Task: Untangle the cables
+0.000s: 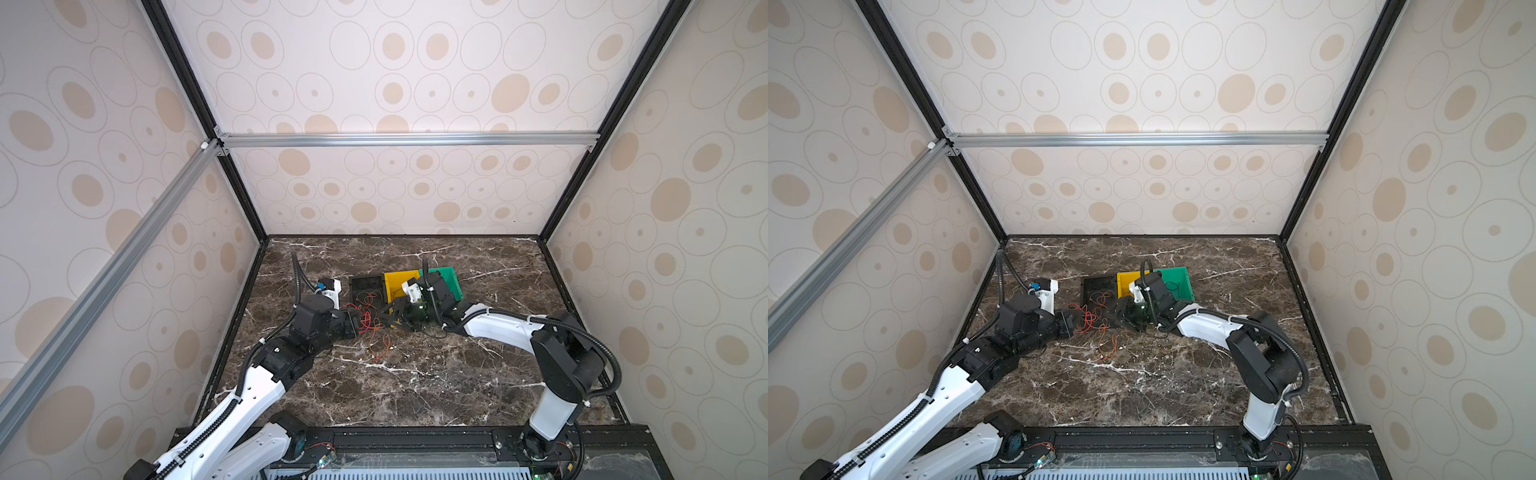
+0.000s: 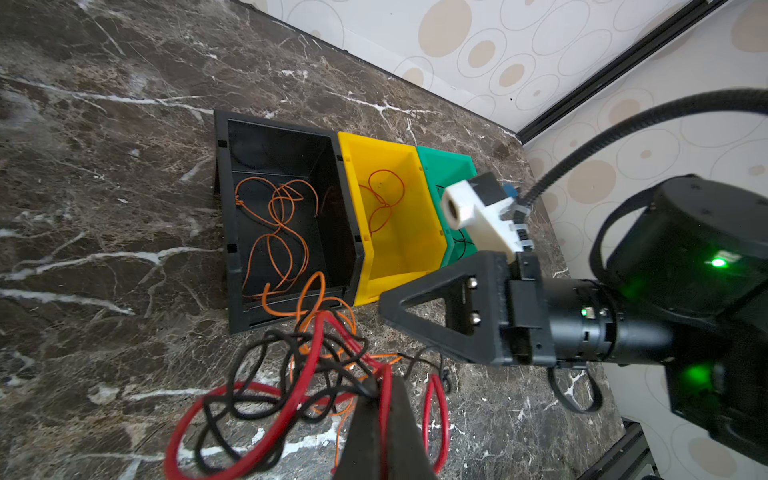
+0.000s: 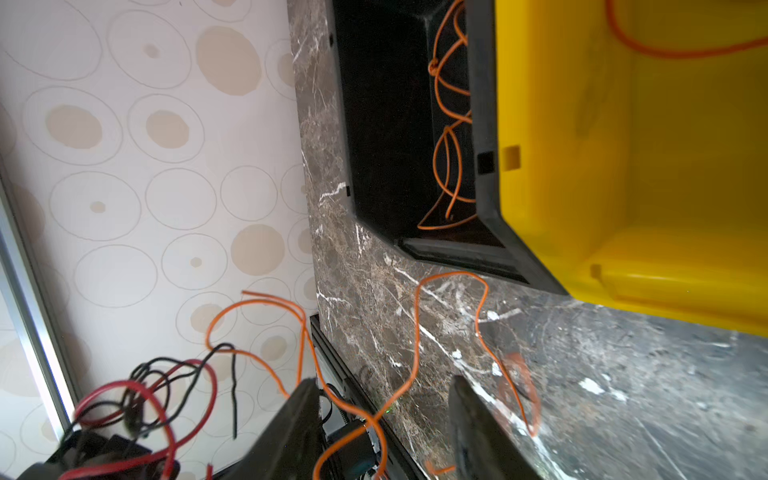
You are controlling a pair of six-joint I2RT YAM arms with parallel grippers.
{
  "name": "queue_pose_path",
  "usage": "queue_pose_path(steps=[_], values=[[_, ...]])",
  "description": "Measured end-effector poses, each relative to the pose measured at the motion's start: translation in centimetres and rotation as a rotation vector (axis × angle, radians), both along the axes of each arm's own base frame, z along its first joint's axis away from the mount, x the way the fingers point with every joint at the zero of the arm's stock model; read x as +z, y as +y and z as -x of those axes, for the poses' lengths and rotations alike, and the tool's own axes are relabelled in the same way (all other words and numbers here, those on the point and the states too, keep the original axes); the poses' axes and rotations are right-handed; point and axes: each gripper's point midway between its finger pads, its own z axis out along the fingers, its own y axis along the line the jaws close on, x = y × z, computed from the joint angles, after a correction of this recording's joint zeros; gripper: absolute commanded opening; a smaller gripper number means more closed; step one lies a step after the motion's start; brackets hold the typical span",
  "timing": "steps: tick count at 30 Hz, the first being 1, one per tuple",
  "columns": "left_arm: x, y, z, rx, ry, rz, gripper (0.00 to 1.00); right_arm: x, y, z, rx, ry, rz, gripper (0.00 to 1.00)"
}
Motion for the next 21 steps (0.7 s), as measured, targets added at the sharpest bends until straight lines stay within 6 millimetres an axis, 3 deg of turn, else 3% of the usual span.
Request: queue_pose_path(steps=[8,16,19,21], values=[[0.8,0.0,0.3,-0.002,-0.02,0.018,0.0,-3.0,1.7,-0.1,0.027,0.068,0.025,0.47],[1.8,0.0,0.4,-0.001,-0.05,0.043,0.0,-4.3,2.2,0.0,0.039,0.104,0.011,0.37],[2.6,0.0,0.5,0.0,-0.078,0.062,0.0,-4.1,2.7,0.4,0.053,0.108,-0.005,0.27],[2.9,0.1,0.5,0.001,-0.088,0.07,0.0,-3.8,3.1,0.7,0.06,0.11,-0.023,0.15]])
